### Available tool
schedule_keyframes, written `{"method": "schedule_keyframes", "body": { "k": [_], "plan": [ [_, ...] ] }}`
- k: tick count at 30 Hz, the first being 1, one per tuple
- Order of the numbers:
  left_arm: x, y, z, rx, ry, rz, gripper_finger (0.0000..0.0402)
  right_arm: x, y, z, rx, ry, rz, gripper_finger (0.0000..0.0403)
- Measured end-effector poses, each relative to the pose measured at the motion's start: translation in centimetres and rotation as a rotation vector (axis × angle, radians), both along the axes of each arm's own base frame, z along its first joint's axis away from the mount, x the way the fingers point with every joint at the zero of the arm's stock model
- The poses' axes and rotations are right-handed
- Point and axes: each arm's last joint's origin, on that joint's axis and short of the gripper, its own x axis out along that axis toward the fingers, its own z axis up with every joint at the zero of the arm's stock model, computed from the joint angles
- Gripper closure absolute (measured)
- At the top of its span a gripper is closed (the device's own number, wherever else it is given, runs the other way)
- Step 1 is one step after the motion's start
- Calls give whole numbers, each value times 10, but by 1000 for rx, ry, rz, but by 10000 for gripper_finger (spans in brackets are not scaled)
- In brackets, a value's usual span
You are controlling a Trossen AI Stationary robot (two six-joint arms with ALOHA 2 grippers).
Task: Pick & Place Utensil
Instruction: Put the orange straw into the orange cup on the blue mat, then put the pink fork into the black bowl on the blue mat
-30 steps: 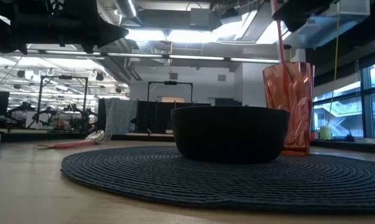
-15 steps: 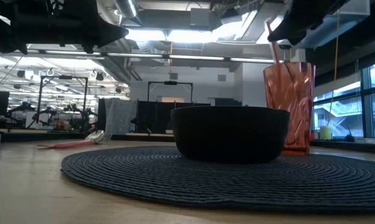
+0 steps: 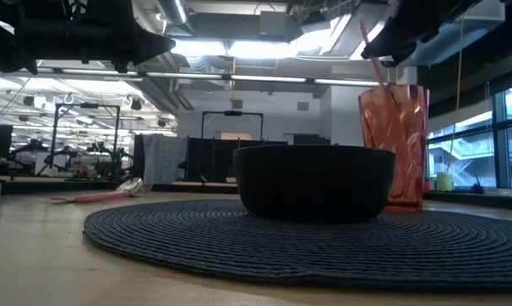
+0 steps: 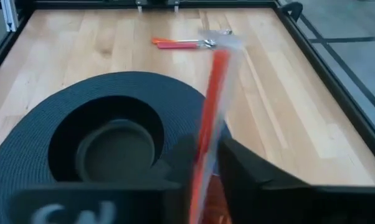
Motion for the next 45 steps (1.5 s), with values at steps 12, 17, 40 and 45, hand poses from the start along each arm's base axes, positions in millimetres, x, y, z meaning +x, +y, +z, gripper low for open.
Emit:
{"method": "schedule_keyframes", "body": {
  "k": [12,17,40,45],
  "plan": [
    [0,0,0,0,1,0,398,-63,-3,39,-90,-257,34,187],
    [0,0,0,0,2,0,398,-100,-3,23,-84,-401,60,221],
    [0,0,-1,-2,12,0,398,-99,0,-73,-156,-801,197,399],
    [1,0,-2,-3,21,0,398,-103,-1,-72,-150,-827,259,400]
  ]
}}
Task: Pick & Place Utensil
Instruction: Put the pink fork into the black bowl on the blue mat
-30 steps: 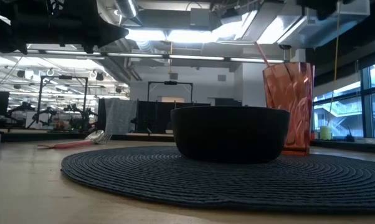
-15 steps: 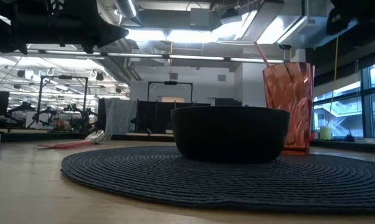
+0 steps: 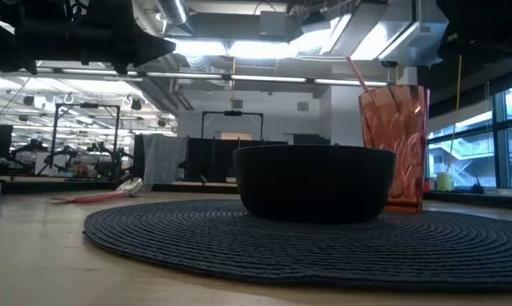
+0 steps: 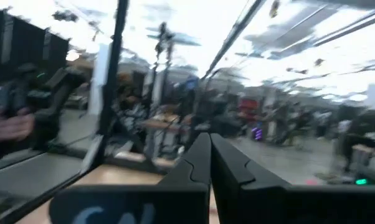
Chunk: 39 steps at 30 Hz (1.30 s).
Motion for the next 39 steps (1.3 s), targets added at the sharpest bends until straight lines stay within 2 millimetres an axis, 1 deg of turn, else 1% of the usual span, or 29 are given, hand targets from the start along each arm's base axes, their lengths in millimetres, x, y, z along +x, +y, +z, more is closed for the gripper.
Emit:
{"method": "schedule_keyframes", "body": {
  "k": [3,6,9,12,16,19,28,39],
  "plan": [
    [0,0,0,0,0,0,398,2,-1,-4,17,29,1,401],
    [0,0,0,0,0,1,397,6,-3,-18,49,87,-4,401],
    [0,0,0,0,0,0,398,8,-4,-28,77,109,-13,401],
    [0,0,0,0,0,0,398,12,-7,-42,90,170,-65,401],
    [0,0,0,0,0,0,397,12,-11,-45,92,207,-140,401],
    [0,0,0,0,0,0,398,12,-13,-47,101,225,-161,402],
    [0,0,0,0,0,0,398,12,-14,-53,104,281,-169,400],
    [0,0,0,0,0,1,398,12,-14,-53,100,288,-171,394]
  ]
}}
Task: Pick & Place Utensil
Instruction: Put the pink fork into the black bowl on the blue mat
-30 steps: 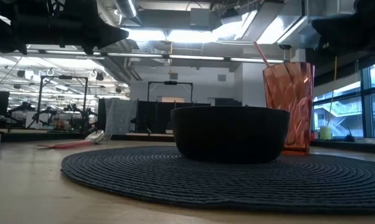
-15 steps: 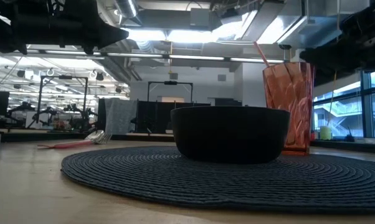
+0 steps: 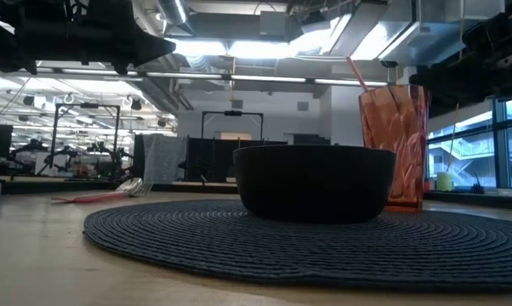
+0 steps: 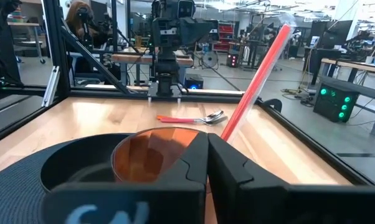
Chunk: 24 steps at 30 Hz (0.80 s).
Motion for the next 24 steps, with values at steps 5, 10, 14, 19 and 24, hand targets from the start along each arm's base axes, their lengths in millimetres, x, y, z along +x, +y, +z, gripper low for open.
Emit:
{"method": "schedule_keyframes", "body": {
  "k": [5,10,14,19,24],
  "plan": [
    [0,0,0,0,0,0,398,0,0,0,0,0,0,393],
    [0,0,0,0,0,0,398,0,0,0,-1,0,0,392],
    [0,0,0,0,4,0,398,0,0,0,2,0,0,392],
    [1,0,-5,-8,52,10,398,0,0,0,19,-1,0,392],
    [1,0,-6,-12,65,-2,398,0,0,0,13,-1,0,392]
  ]
}}
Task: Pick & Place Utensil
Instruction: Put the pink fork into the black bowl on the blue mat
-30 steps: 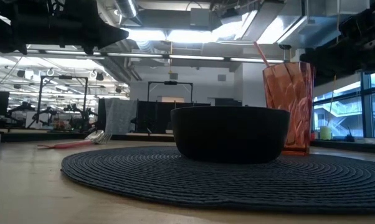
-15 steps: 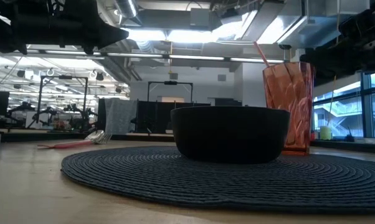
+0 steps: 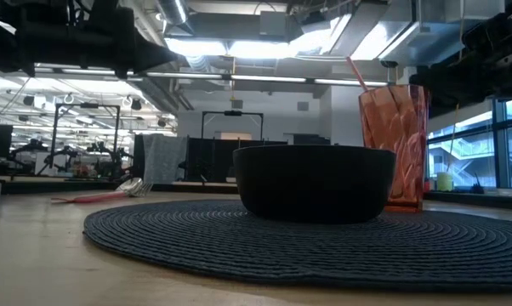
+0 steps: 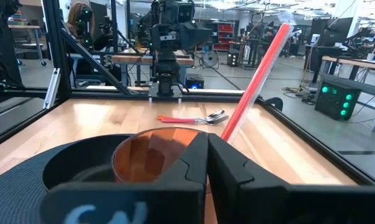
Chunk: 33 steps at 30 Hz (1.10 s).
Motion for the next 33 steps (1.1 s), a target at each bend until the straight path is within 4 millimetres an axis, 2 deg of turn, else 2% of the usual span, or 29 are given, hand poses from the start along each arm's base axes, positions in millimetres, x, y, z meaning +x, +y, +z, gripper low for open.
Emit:
{"method": "schedule_keyframes", "body": {
  "k": [22,30,33],
  "plan": [
    [0,0,-2,1,28,-3,398,0,-1,0,7,4,-44,392],
    [1,3,-19,-95,167,28,398,0,-1,0,17,2,-44,392],
    [5,6,-18,-181,234,69,398,0,-1,0,17,2,-44,392]
  ]
}}
